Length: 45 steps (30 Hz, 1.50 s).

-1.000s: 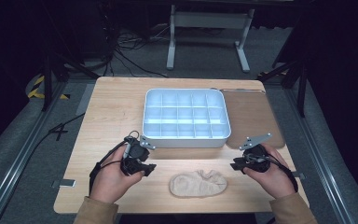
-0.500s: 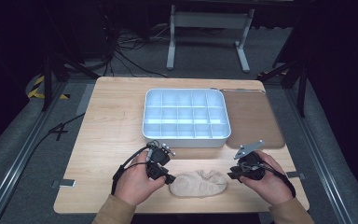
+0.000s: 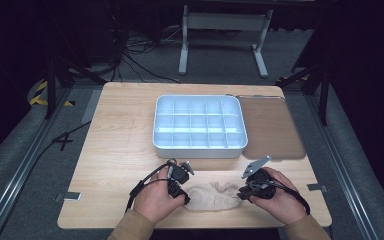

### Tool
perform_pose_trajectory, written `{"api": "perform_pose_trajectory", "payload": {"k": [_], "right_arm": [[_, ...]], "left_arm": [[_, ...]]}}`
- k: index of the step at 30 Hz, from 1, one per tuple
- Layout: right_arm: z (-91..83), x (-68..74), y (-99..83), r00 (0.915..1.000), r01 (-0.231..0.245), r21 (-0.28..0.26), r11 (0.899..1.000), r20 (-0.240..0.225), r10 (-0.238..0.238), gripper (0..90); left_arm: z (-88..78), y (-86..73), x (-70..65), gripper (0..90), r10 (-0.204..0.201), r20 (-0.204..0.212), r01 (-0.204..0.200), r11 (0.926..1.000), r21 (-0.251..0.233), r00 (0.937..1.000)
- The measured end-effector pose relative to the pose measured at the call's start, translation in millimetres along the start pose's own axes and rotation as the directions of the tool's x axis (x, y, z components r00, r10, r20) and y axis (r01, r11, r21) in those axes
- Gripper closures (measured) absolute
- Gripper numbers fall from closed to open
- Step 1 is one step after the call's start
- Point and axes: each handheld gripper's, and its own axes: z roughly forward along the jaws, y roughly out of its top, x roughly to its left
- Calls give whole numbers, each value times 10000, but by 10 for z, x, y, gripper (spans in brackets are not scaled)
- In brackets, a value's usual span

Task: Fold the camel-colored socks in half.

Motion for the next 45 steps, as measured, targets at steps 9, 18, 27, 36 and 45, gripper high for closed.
{"api": "perform_pose_trajectory", "payload": {"k": [9, 18, 27, 36, 45], "right_arm": [[41, 23, -9, 10000, 41, 45, 10000, -12, -41, 777], [19, 59, 4, 9998, 180, -223, 9996, 43, -179, 843], [159, 131, 81, 9986, 169, -313, 9994, -500, -184, 891], [364, 154, 168, 9992, 136, -179, 9997, -373, -142, 898], [369, 162, 156, 9995, 147, -272, 9995, -271, -154, 900]], "left_arm": [[43, 36, -62, 629, 193, -271, -189, 9997, 130, 9994], [-38, 15, -25, 852, 15, -639, -32, 9997, -254, 9980], [-188, -98, 58, 853, -491, -508, 475, 9983, -328, 9975], [-209, -226, 155, 851, -783, -393, 779, 9969, -113, 9962], [-266, -194, 97, 851, -632, -343, 621, 9975, -324, 9974]]}}
